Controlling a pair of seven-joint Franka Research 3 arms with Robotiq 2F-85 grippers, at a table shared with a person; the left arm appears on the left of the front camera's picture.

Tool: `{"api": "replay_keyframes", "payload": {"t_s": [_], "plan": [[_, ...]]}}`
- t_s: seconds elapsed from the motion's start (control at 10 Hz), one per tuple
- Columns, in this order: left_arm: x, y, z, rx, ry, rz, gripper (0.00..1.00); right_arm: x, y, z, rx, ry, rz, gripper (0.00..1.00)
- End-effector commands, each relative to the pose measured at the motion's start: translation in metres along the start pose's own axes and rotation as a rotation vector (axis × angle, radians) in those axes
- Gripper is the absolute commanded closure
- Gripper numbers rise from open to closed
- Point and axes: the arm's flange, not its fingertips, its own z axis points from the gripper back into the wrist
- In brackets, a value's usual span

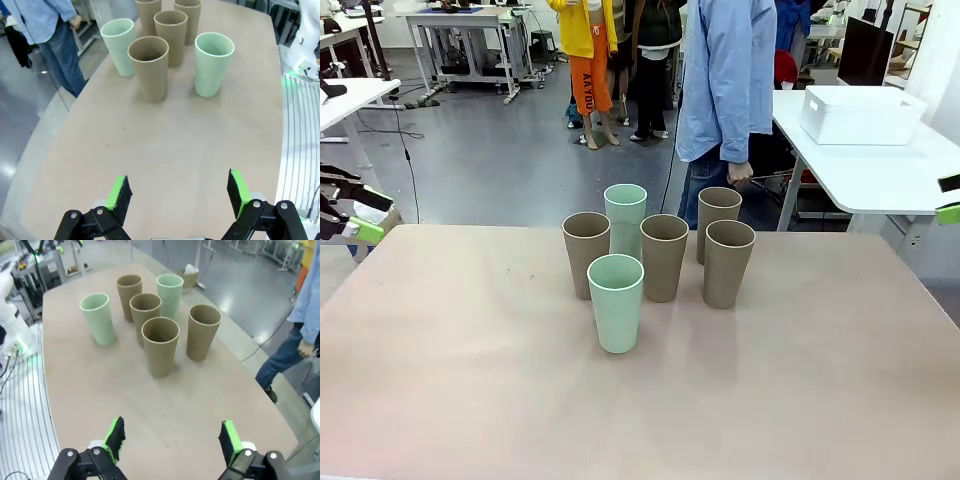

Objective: Stack the cups and store them in the basket.
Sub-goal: Pick up two Reusable plastic cups , one in each hand.

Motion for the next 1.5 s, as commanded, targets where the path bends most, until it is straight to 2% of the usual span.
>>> {"api": "replay_keyframes", "payload": {"t_s": [0.0,0.6,0.7,0.8,1.4], "plan": [[-0.002,-0.002,-0.003,0.001,-0.027,-0.028,0.0,-0.028,0.023,-0.019,0.028,-0.043,-0.011,0.0],[0.002,-0.007,-0.004,-0.003,-0.092,-0.026,0.0,-0.028,0.02,-0.015,0.02,-0.079,-0.031,0.0],[0.005,-0.008,-0.006,0.023,-0.093,-0.007,0.0,-0.026,0.018,-0.014,0.039,-0.093,-0.045,0.0],[0.005,-0.007,-0.002,-0.005,-0.044,-0.006,0.0,-0.015,-0.005,-0.008,0.021,-0.057,-0.058,0.0],[0.005,-0.007,-0.002,-0.005,-0.044,-0.006,0.0,-0.015,-0.005,-0.008,0.021,-0.057,-0.058,0.0]]}}
